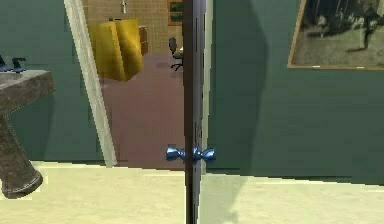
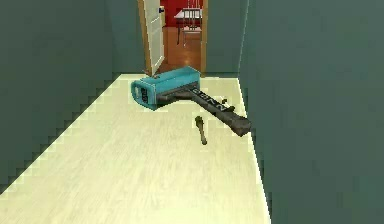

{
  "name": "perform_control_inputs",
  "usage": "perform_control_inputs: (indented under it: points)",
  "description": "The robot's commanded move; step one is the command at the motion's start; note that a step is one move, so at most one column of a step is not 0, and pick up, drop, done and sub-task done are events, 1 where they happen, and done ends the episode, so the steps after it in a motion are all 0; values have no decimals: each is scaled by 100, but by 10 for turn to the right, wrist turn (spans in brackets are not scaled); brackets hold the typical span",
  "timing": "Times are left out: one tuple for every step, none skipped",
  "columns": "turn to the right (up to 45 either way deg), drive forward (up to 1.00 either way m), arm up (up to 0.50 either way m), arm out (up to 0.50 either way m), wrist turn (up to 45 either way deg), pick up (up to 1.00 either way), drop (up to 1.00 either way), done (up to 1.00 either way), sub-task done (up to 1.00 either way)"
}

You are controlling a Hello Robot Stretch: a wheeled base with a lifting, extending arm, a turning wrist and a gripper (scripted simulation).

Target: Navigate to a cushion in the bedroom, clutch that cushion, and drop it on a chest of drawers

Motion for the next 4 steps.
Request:
perform_control_inputs:
  points:
    - [0, 5, 0, 0, 0, 0, 0, 0, 0]
    - [-450, 0, 0, 0, 0, 0, 0, 0, 0]
    - [-210, 0, 0, 0, 0, 0, 0, 0, 0]
    - [0, 40, 0, 0, 0, 0, 0, 0, 0]
